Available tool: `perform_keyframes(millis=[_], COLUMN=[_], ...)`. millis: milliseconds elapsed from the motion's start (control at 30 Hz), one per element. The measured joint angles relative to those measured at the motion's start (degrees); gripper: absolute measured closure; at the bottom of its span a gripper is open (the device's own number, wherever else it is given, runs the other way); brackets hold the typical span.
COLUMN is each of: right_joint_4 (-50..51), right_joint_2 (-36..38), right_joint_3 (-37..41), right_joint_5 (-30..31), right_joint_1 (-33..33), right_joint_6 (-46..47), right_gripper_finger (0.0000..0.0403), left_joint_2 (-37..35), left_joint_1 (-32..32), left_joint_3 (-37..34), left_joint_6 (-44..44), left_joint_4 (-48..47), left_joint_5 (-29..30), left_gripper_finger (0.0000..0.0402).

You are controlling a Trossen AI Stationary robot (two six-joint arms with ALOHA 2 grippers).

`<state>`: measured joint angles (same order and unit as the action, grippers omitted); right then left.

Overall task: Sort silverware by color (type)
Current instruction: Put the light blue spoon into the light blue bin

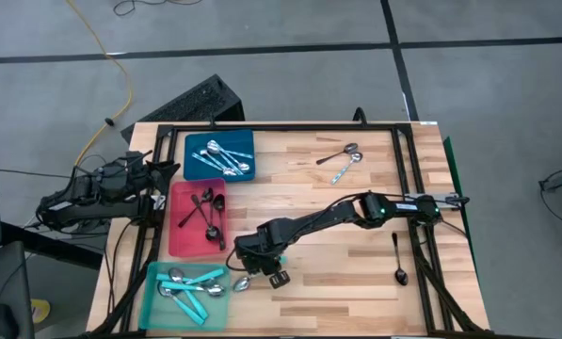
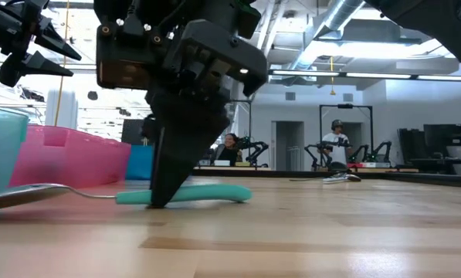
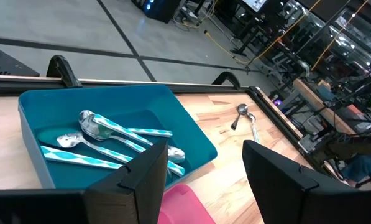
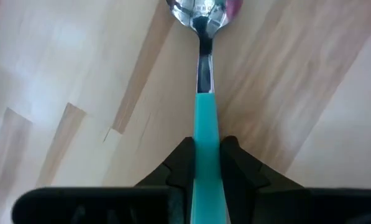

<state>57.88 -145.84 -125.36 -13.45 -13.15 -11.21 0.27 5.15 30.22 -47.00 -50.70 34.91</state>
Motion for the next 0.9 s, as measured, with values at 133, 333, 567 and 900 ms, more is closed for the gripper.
perform_keyframes(millis=[133,333,567,900], right_joint_4=[1.8,4.5,5.7,6.5], right_joint_2=[0.0,0.0,0.0,0.0], right_joint_3=[0.0,0.0,0.0,0.0], right_joint_5=[0.0,0.1,1.8,4.3], right_joint_1=[-0.2,-0.2,-0.3,0.5], right_joint_6=[3.3,6.3,8.4,17.4], right_gripper_finger=[0.0319,0.0319,0.0319,0.0319], left_joint_2=[0.0,0.0,0.0,0.0], left_joint_1=[0.0,0.0,0.0,0.0], left_joint_3=[0.0,0.0,0.0,0.0], left_joint_6=[0.0,0.0,0.0,-0.3], left_joint_4=[0.0,0.0,0.0,0.0], left_joint_5=[0.0,0.1,0.3,0.3], left_gripper_finger=[0.0207,0.0207,0.0207,0.0207])
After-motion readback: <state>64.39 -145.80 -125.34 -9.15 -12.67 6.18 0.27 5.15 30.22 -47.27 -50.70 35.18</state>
